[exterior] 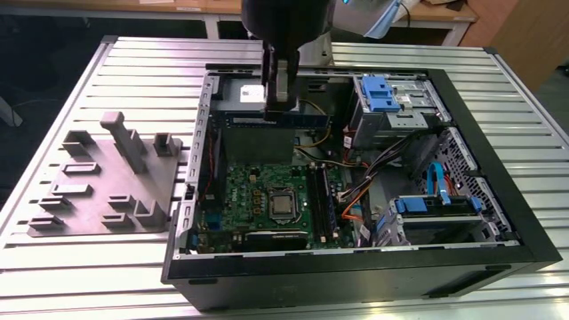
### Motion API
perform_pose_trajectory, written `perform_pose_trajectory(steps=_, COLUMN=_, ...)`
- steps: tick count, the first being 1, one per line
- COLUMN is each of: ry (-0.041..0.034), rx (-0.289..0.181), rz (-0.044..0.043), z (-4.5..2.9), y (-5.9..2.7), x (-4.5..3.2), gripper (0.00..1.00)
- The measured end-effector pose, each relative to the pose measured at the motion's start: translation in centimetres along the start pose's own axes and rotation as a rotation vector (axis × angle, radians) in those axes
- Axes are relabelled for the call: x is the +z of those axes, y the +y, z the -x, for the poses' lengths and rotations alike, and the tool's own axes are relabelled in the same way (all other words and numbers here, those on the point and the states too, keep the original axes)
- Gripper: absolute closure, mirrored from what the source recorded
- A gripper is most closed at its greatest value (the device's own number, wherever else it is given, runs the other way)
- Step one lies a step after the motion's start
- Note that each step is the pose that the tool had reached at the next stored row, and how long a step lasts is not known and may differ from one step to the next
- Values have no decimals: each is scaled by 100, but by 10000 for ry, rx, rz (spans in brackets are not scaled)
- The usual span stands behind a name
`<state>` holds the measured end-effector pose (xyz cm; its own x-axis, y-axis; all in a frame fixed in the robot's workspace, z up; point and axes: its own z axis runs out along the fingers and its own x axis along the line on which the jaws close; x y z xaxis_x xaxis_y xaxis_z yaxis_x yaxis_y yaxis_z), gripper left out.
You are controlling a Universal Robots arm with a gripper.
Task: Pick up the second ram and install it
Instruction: 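Pick up the second ram and move it above second insertion slot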
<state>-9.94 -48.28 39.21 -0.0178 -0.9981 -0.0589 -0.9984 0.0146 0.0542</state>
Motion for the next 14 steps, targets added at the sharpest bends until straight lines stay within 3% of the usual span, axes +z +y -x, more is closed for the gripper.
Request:
perform_pose_trajectory(steps=7, ry=0, rx=0, rz=2, z=-6, y=-93, x=122, gripper=88)
perform_pose_trajectory(steps=14, ry=4, rx=-28, rz=4, z=-16, y=-112, x=248, gripper=88)
